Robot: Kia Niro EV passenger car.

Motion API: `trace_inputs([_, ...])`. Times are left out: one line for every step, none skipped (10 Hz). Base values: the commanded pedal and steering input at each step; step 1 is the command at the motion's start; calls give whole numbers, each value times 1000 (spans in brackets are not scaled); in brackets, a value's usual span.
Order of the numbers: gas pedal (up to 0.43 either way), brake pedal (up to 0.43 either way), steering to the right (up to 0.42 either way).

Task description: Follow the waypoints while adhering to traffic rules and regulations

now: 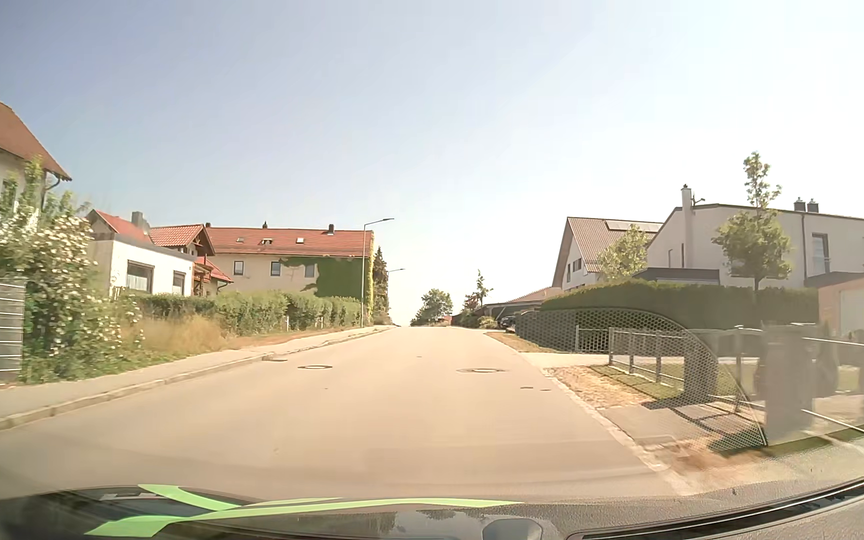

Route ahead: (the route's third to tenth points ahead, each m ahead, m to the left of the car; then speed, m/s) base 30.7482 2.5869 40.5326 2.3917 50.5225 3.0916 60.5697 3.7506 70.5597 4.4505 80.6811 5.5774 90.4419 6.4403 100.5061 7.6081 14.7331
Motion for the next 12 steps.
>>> trace_inputs([189,0,-5])
trace_inputs([189,0,-5])
trace_inputs([189,0,-5])
trace_inputs([189,0,-4])
trace_inputs([177,0,-4])
trace_inputs([177,0,-5])
trace_inputs([177,0,-5])
trace_inputs([177,0,-5])
trace_inputs([189,0,-4])
trace_inputs([189,0,-5])
trace_inputs([197,0,-5])
trace_inputs([197,0,-5])
